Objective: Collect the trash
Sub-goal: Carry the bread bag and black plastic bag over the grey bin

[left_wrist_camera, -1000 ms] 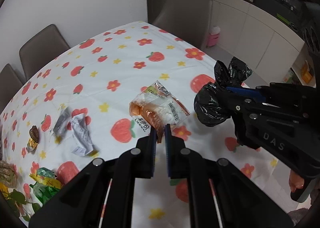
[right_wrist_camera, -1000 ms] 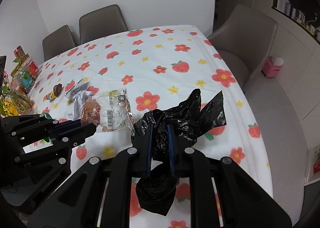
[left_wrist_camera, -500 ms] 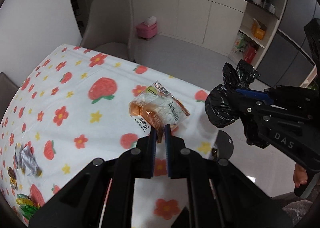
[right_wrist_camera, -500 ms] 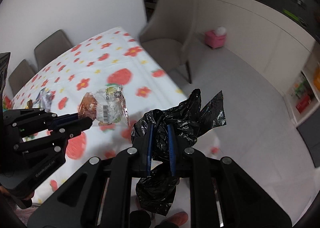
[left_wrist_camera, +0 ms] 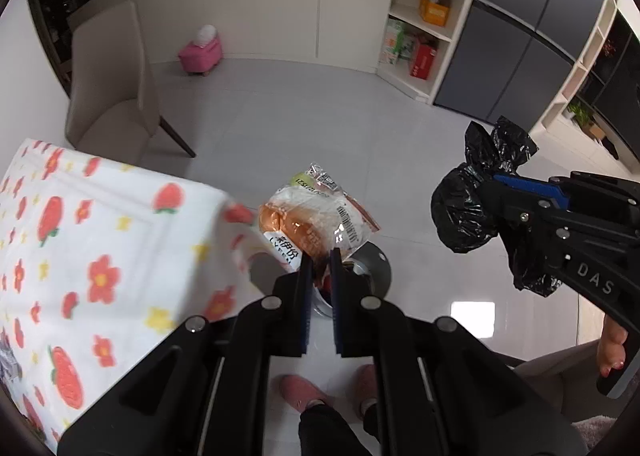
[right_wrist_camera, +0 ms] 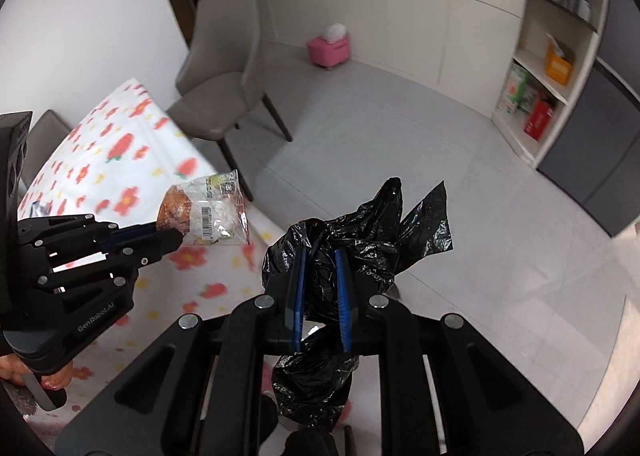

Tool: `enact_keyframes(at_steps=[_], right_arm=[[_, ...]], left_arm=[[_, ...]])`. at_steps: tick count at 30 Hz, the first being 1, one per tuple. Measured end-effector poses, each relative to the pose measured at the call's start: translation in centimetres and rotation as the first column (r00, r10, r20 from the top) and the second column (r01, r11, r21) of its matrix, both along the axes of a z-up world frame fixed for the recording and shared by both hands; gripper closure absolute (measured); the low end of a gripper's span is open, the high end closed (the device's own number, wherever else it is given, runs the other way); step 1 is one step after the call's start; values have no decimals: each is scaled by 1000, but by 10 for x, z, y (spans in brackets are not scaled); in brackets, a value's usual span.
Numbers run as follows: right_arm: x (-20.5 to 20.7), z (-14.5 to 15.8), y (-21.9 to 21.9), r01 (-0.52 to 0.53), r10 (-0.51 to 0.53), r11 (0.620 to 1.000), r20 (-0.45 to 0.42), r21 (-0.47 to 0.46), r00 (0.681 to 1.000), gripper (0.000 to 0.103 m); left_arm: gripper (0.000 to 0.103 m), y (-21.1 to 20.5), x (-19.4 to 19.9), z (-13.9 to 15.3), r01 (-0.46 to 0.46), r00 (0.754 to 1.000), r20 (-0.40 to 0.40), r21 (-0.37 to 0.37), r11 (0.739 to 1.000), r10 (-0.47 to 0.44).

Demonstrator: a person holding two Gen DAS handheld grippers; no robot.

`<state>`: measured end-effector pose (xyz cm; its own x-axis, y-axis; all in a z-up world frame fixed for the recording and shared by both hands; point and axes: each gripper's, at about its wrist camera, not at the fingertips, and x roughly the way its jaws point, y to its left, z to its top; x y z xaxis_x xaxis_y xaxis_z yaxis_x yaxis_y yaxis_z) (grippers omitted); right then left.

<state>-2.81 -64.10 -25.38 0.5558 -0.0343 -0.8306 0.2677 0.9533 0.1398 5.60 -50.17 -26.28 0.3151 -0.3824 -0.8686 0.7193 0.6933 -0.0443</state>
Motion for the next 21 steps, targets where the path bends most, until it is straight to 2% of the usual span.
enact_keyframes(at_steps=[4, 10, 16, 21], right_arm=[[-18, -25, -25, 59, -59, 998, -22, 22, 998, 90], [-29, -84, -45, 146, -142, 987, -58, 68, 988, 90], [-30, -168, -54, 196, -190, 977, -83, 78, 978, 90], [-24, -250, -63, 222, -214, 971, -93, 86, 972, 90]], left_arm=[[94, -31, -15, -26, 59, 998, -24, 28, 998, -58], [94, -63, -15, -85, 140, 989, -67, 70, 988, -135], [94, -84, 0, -171, 177, 981, -96, 89, 980, -168], [94, -93, 5, -246, 206, 975, -102, 94, 974, -196]])
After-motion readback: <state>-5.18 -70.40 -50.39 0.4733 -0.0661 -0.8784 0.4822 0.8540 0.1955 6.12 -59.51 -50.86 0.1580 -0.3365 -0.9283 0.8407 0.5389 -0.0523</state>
